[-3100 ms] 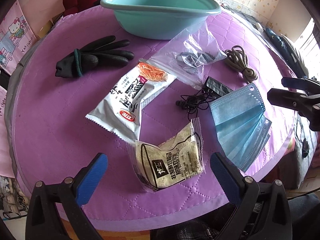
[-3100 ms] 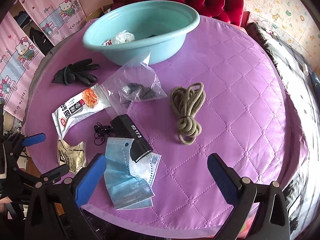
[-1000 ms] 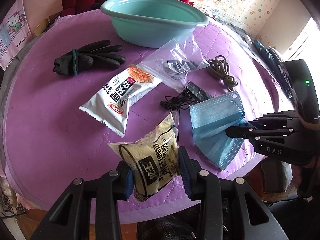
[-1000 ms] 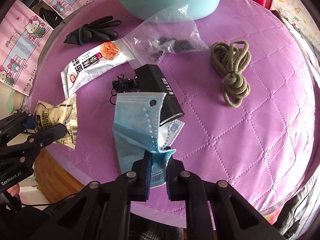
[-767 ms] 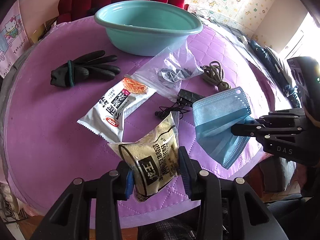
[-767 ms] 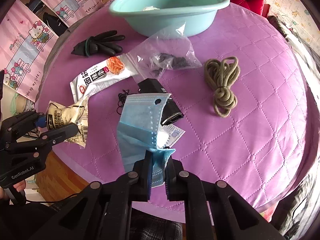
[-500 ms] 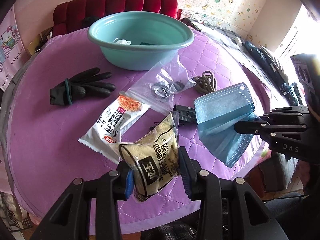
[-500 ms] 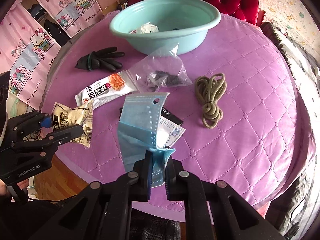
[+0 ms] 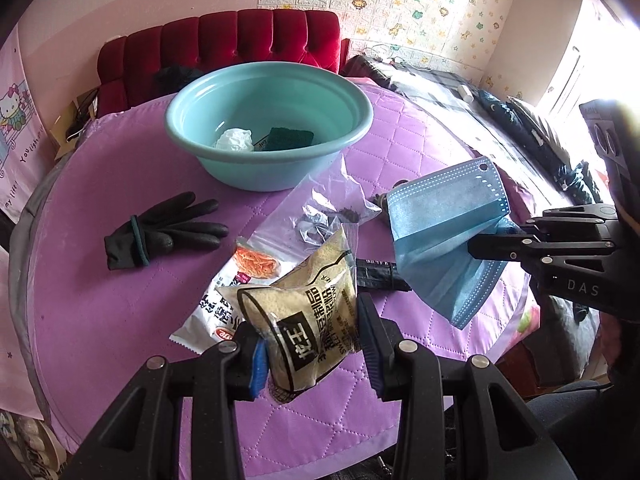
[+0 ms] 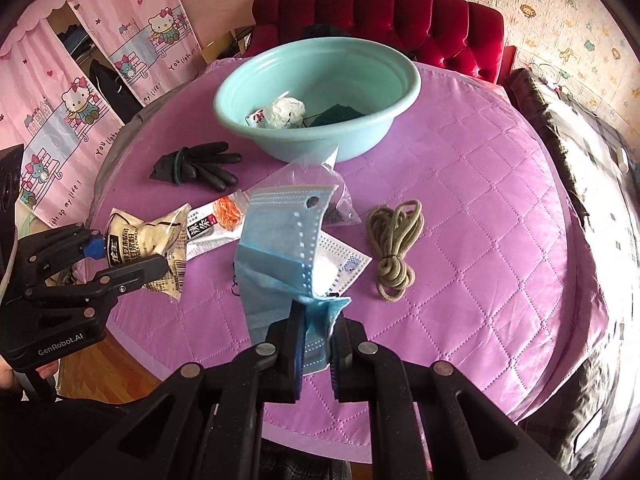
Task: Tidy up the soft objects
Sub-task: 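Lift the packet and mask and carry both over the teal basin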
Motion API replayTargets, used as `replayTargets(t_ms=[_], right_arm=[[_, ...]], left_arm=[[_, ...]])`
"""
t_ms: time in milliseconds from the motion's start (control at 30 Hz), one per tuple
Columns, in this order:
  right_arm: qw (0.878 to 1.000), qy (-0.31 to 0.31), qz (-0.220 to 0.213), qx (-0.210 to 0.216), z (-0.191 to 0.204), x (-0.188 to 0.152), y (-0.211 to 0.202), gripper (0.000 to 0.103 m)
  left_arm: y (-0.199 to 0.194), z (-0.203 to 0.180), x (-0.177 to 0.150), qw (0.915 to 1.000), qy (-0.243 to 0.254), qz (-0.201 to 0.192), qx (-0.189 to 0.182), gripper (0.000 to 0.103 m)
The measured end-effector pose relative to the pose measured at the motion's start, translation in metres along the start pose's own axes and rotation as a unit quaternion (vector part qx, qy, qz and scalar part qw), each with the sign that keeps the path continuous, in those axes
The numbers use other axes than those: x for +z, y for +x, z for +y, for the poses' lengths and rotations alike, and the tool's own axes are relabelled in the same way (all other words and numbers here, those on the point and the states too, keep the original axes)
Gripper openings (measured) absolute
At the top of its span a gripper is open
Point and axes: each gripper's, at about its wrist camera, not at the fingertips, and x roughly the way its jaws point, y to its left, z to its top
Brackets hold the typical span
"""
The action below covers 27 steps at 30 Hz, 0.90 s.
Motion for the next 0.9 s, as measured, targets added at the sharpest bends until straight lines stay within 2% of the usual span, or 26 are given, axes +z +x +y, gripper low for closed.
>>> replayTargets(t_ms=[533,900], right_arm=[[0.999,0.008,-0.038,-0.006,-0.006,0.043,-0.015,0.008],[0.998,0.010,-0.059,-0.006,-0.013,0.090,-0.019,0.008]], left_arm=[[-0.011,0.012,0.041,0.9996,0.006,-0.026,0.002,0.042],[-0.007,0.019,0.082,0.9988,0.022,-0.043,0.003,0.042]])
